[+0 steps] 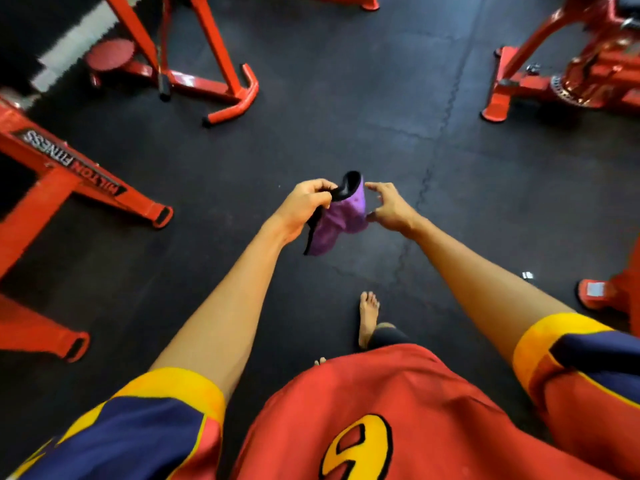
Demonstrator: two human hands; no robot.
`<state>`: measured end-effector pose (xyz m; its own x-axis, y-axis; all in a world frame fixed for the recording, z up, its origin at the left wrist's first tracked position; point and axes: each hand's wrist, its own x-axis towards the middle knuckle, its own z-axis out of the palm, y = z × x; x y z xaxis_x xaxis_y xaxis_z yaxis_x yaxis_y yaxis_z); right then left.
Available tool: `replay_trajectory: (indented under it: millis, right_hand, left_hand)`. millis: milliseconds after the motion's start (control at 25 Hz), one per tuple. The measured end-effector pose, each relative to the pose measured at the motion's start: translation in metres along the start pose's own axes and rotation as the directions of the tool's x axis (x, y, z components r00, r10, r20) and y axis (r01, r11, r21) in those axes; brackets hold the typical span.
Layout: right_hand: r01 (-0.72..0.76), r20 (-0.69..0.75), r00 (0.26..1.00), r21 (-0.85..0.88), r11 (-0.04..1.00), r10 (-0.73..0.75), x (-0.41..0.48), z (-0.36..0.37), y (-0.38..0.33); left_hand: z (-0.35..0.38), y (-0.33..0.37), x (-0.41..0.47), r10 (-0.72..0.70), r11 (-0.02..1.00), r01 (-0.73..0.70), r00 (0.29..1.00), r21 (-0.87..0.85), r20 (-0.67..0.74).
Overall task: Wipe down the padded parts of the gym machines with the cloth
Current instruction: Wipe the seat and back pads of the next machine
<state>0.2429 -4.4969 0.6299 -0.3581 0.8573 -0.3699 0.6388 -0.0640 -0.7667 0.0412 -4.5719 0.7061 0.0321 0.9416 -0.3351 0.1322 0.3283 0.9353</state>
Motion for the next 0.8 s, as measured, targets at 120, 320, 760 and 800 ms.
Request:
replay_trajectory:
  millis: [120,320,760,800]
  right_hand:
    - [0.037,0.000,0.999,0.142,0.989,-0.037,0.054,-0.052,-0.001]
    - [0.072,-0.186,0.982,0.438,0.896,0.012,0.141,-0.149,-0.002]
    - [0.075,-0.507,0.827,0.528,0.846,0.243,0.246,-0.318,0.050]
    - [0.067,-0.492,0.835,0.538,0.840,0.248,0.257,-0.328,0.058]
  left_hand:
    - [-0.021,0.044,0.086,0.023,0.982,-0.015,0.999,-0.187,0.041]
    - [-0.009,0.050,0.233,-0.125,0.911,0.227,0.947,-0.343,0.295]
    - [0.086,0.119,0.486,-0.148,0.987,0.162,0.909,-0.004,0.389]
    - [0.095,0.126,0.513,-0.132,0.986,0.161,0.919,-0.048,0.372]
